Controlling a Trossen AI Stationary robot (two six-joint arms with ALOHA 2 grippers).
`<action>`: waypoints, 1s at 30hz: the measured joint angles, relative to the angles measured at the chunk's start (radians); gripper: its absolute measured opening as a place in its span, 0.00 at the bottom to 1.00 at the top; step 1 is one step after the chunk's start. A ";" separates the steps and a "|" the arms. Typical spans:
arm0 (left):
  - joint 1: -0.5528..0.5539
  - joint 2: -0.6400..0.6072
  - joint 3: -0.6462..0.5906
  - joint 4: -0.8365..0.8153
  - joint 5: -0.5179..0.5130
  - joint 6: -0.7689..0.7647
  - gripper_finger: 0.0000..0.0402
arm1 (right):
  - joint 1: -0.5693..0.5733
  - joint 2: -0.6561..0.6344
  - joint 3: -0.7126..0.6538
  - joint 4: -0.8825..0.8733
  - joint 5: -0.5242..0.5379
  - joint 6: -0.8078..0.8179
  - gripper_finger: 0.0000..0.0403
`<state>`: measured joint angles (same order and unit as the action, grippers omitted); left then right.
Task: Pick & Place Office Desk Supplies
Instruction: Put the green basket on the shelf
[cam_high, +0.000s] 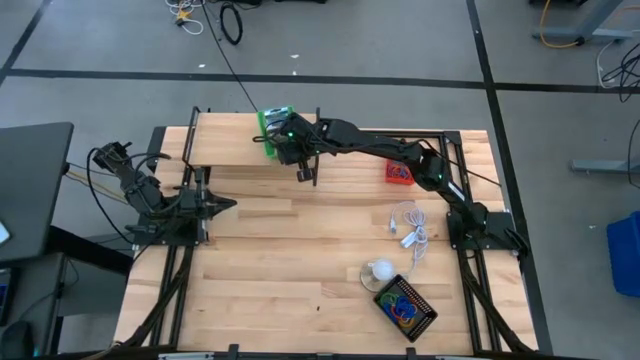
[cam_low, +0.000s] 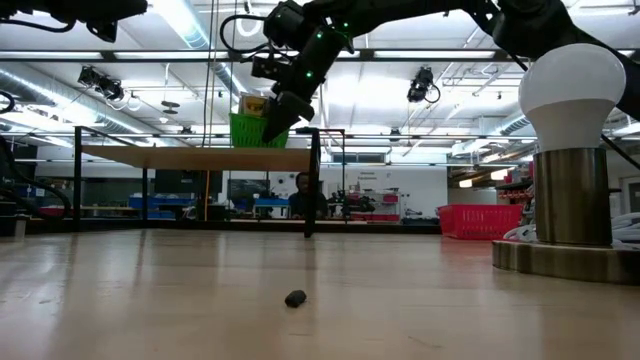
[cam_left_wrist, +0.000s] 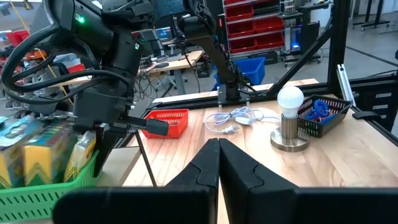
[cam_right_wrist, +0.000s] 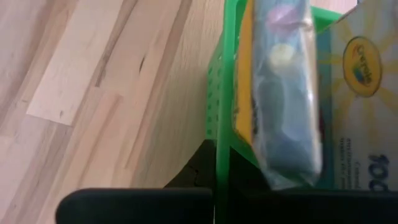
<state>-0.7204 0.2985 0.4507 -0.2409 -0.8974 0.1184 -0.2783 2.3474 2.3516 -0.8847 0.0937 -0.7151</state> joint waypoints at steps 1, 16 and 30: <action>0.000 0.000 0.000 0.000 0.000 0.000 0.02 | 0.000 0.000 0.000 -0.001 0.000 0.000 0.00; 0.000 0.000 0.000 0.000 0.019 0.002 0.02 | 0.018 0.000 0.000 0.004 0.016 -0.024 0.08; 0.000 0.000 0.000 -0.003 0.019 0.006 0.02 | 0.027 -0.004 0.000 0.011 0.049 -0.024 0.38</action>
<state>-0.7204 0.2988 0.4507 -0.2440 -0.8783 0.1242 -0.2518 2.3434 2.3514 -0.8739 0.1428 -0.7395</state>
